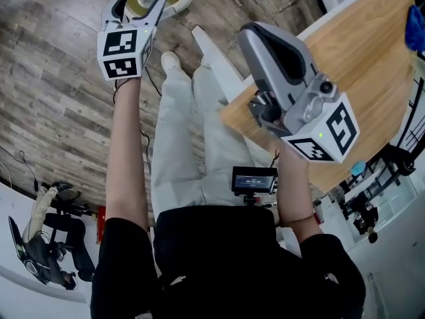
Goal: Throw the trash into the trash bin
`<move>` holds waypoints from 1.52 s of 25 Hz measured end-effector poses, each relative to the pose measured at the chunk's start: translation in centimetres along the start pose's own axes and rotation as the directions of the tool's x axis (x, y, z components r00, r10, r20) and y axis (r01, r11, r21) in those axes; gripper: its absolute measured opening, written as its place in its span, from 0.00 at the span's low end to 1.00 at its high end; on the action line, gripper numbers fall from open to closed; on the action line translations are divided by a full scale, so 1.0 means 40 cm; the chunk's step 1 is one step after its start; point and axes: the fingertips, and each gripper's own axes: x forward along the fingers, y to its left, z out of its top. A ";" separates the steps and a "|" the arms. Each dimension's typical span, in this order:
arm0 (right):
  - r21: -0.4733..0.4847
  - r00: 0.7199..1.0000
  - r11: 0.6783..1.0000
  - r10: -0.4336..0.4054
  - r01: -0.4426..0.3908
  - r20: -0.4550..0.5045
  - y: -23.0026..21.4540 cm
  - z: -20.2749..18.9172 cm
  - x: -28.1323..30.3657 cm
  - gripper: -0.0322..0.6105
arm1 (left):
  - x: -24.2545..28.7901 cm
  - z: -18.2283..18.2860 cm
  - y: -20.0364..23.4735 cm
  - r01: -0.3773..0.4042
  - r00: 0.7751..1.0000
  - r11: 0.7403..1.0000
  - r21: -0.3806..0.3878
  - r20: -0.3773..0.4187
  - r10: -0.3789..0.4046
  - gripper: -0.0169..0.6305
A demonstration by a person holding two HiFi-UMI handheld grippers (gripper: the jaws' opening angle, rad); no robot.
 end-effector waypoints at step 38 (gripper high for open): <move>-0.272 0.958 0.953 0.195 -0.134 0.210 0.562 0.458 -0.212 0.05 | -0.943 0.751 -0.471 0.301 0.776 0.946 0.117 0.546 -0.314 0.04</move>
